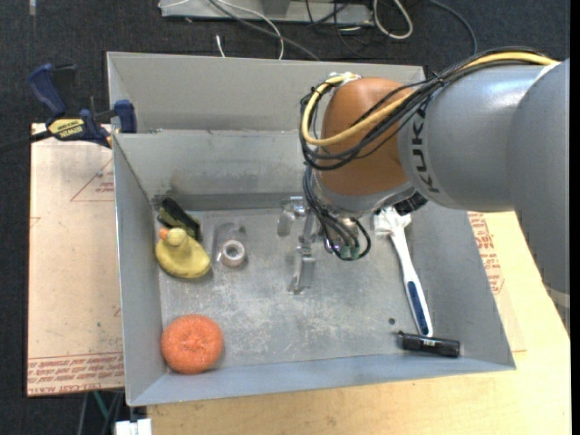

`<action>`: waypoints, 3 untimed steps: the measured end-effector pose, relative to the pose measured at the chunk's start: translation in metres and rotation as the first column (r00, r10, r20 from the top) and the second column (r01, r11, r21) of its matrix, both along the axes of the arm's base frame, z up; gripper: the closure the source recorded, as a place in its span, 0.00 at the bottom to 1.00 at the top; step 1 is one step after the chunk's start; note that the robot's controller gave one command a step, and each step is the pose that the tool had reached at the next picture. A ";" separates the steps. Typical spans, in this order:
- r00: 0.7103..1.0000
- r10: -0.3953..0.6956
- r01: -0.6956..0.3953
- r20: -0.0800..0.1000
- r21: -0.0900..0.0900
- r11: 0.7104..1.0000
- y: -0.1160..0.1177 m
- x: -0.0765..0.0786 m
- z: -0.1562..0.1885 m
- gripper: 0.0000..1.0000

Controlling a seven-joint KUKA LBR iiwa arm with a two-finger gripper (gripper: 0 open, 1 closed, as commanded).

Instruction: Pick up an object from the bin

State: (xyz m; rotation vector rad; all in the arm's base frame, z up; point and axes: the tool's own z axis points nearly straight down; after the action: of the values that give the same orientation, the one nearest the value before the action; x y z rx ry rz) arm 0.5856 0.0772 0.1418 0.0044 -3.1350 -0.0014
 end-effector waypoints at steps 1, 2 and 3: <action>1.000 -0.002 0.002 0.008 0.001 1.000 0.000 0.002 0.005 0.00; 0.947 0.321 -0.321 0.006 0.004 0.947 0.082 0.037 -0.074 0.00; 0.940 0.342 -0.342 0.015 -0.001 0.940 0.071 0.049 -0.010 0.00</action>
Offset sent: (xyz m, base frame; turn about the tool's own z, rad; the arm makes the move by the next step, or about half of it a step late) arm 0.0377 0.0790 -0.0718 -0.3258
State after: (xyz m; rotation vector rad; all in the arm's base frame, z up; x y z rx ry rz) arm 0.6349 0.1487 0.1319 0.5506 -3.1016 -0.0024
